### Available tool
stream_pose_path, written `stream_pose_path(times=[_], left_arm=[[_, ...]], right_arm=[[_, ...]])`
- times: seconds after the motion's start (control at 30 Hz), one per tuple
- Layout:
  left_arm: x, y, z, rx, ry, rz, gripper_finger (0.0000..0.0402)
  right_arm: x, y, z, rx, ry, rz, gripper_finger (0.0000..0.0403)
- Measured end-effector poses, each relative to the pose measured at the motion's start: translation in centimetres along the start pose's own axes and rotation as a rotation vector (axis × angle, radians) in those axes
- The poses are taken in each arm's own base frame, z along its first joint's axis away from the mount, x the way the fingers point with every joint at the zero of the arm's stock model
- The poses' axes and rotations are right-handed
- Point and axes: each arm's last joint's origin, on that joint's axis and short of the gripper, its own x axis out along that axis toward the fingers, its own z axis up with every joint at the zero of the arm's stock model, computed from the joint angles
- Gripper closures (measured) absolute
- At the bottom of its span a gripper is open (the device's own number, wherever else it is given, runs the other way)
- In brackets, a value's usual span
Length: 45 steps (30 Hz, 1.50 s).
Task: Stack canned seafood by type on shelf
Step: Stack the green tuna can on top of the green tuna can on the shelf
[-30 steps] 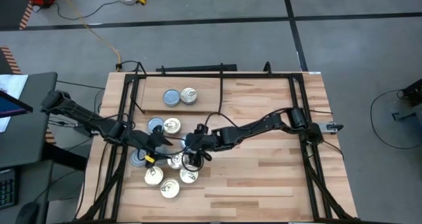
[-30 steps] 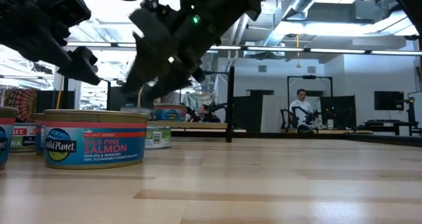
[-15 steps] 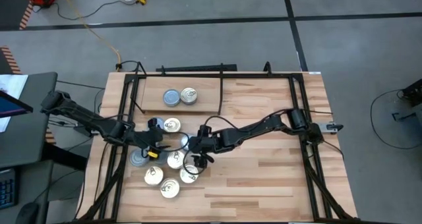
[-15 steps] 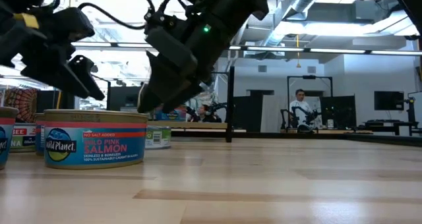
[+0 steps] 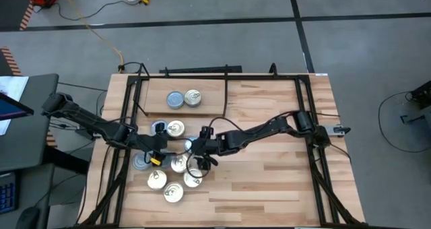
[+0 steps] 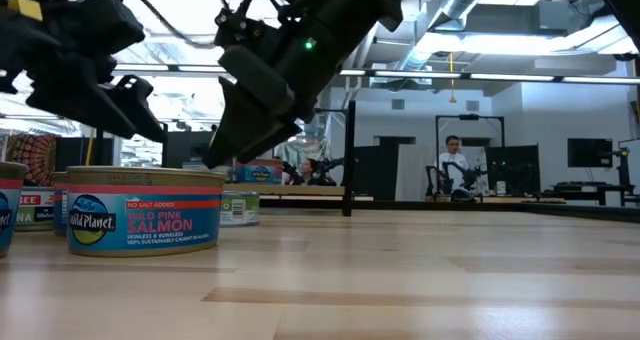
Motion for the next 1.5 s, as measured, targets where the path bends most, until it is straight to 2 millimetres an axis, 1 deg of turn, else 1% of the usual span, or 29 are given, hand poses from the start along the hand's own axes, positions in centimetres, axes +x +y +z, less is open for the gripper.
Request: stream_pose_path(times=[0.1,0.2,0.33,0.53,0.7,0.9,1.03,1.5], left_arm=[[0.0,-0.1,-0.04,-0.053,0.009,-0.034,0.0132],[-0.01,-0.24,-0.05,-0.092,0.019,-0.083,0.0132],[-0.01,-0.23,-0.05,-0.118,0.02,-0.081,0.0132],[-0.01,-0.22,-0.1,-0.128,0.024,-0.078,0.0132],[-0.01,-0.21,-0.14,-0.129,0.028,-0.077,0.0132],[0.0,-0.16,-0.02,-0.061,0.01,-0.055,0.0132],[0.0,-0.09,0.04,-0.062,0.0,-0.029,0.0132],[0.0,-0.16,0.14,-0.071,-0.007,-0.05,0.0132]], right_arm=[[0.13,-0.55,0.23,0.002,-0.014,-0.007,0.0014],[0.02,-0.68,0.39,-0.017,-0.006,-0.009,0.0014],[0.1,-1.01,0.28,0.005,0.009,-0.003,0.0014],[0.15,-1.08,0.41,0.039,0.003,0.038,0.0014],[0.14,-1.04,0.47,0.014,-0.004,0.041,0.0014],[0.1,-0.88,0.53,-0.017,-0.011,0.044,0.0014],[0.03,-0.61,0.5,-0.021,-0.012,0.048,0.0014],[-0.06,-0.28,0.48,-0.022,-0.012,0.053,0.0014]])
